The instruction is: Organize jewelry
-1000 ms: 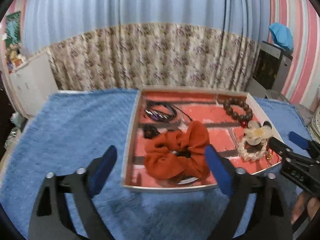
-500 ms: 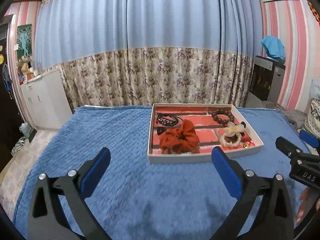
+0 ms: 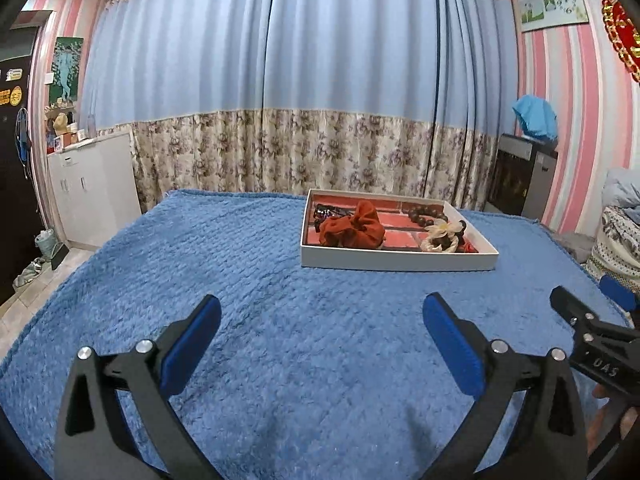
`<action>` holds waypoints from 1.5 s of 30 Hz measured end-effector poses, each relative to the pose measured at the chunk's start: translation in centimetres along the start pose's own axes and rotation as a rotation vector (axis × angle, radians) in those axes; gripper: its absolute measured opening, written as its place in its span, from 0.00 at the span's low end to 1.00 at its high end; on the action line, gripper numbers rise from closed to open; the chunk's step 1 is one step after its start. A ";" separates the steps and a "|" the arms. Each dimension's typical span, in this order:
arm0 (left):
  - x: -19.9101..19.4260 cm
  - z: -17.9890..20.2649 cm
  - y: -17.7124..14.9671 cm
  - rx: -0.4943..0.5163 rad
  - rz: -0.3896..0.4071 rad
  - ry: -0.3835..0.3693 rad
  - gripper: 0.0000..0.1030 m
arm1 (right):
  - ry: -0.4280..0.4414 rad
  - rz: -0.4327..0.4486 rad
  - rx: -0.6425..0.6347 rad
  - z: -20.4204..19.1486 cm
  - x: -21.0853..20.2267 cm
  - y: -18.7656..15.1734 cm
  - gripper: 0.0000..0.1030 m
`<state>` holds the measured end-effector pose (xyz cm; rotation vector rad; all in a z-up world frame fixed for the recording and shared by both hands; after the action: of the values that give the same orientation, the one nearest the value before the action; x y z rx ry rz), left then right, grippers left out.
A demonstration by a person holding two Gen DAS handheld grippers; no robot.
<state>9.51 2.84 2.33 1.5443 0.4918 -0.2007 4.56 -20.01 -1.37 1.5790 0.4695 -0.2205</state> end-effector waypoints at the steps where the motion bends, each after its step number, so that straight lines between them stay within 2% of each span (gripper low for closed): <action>1: -0.2 -0.1 -0.3 -0.002 0.009 0.003 0.96 | 0.001 0.006 0.007 0.1 -0.1 -0.2 0.96; 5: -0.7 -0.4 -1.0 0.000 0.037 0.016 0.96 | -0.009 0.030 0.015 0.5 -0.1 -0.6 0.96; 17: -0.1 -0.3 -1.3 0.016 0.050 0.039 0.96 | -0.030 0.061 -0.026 -0.2 -0.4 -1.5 0.96; 27: 0.1 -0.2 -1.5 0.021 0.042 0.022 0.96 | -0.045 0.080 -0.006 0.4 -0.7 -1.5 0.96; 45: -0.3 -0.2 -1.6 0.028 0.050 0.025 0.96 | -0.055 0.071 -0.013 0.7 -0.5 -1.7 0.96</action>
<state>8.51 2.93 0.98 1.5868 0.4708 -0.1505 3.51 -20.74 -2.74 1.5703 0.3709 -0.2060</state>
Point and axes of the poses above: each gripper's, at about its wrist camera, not at the fingertips, and x roughly the way its jaws point, z to its right, y to its top, the point moved 1 cm from there along x, roughly the way its jaws point, and after that the axes turned 12 degrees about y, right-handed, at the moved point
